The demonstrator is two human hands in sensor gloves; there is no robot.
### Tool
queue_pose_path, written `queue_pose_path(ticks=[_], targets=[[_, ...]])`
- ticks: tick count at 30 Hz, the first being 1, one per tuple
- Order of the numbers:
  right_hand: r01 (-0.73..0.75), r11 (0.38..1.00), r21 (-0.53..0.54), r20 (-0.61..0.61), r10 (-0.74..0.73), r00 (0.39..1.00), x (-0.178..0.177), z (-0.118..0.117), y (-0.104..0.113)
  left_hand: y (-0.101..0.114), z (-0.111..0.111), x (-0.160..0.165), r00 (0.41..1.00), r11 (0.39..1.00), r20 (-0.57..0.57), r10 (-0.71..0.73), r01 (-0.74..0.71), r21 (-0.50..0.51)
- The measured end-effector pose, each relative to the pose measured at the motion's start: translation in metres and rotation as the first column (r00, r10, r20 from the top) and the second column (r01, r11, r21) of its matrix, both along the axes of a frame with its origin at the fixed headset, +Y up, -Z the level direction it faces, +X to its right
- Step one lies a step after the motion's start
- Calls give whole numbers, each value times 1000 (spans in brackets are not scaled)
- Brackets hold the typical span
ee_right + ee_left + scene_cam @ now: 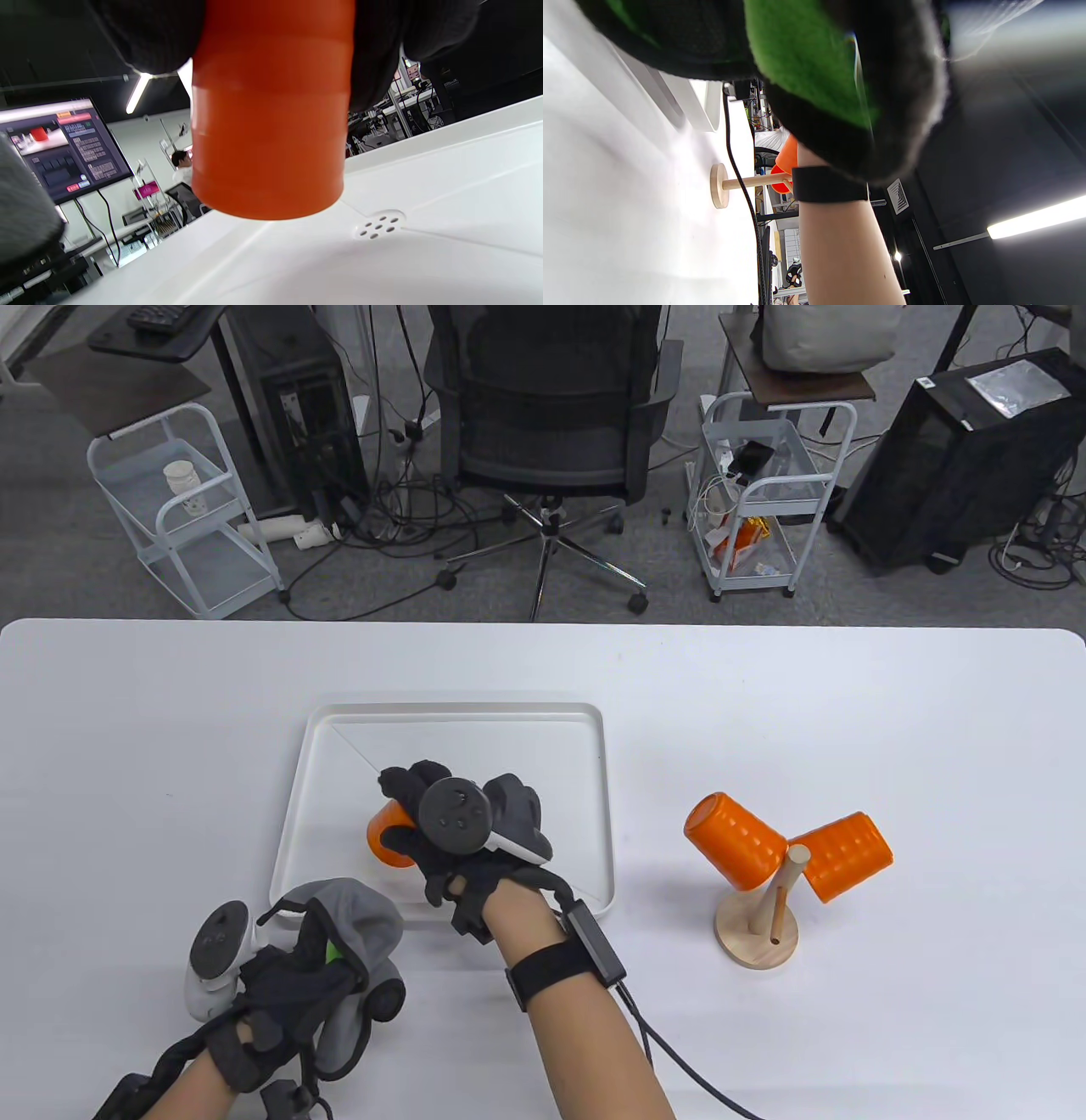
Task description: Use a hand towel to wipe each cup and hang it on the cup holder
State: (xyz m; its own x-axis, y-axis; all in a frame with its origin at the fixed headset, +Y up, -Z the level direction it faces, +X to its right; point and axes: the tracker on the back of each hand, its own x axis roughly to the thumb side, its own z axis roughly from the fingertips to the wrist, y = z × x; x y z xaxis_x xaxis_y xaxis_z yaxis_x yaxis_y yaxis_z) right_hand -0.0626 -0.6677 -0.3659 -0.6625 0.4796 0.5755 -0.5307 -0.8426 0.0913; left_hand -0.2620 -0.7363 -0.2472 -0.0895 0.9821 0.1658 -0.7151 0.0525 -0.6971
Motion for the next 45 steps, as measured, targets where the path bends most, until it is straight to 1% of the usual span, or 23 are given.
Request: queue_pose_path(ticks=[6,14,19,26,29,34,38,41,45], targets=[[151,988,-17,24,-150,988,31,24,1,2,2,-1,1000,1000,-1,-16,16,24],[340,939,-51,57,-337,940,65,57,-11,5,4,-2,1000,998,-5,-25,25,56],[466,880,-92,83,-459,884,80,78,-19,4,4,-2,1000,998,-4,-31,31,63],[610,777,-155,97,-603,792,86,94,-29,4,5,-1,999,997,4,-36,36,75],[638,746,-191,90,-634,768,84,98,-33,3,6,0,999,996,16,-31,29,83],[657,715,-237,75,-661,746,80,105,-37,3,7,2,999,995,38,-27,23,101],[667,701,-254,72,-674,735,79,108,-38,3,9,5,998,993,60,-10,3,116],[676,679,-287,71,-689,722,77,111,-40,4,10,7,996,988,80,-36,24,151],[654,693,-302,45,-675,736,72,116,-38,7,14,11,991,978,100,-86,65,198]])
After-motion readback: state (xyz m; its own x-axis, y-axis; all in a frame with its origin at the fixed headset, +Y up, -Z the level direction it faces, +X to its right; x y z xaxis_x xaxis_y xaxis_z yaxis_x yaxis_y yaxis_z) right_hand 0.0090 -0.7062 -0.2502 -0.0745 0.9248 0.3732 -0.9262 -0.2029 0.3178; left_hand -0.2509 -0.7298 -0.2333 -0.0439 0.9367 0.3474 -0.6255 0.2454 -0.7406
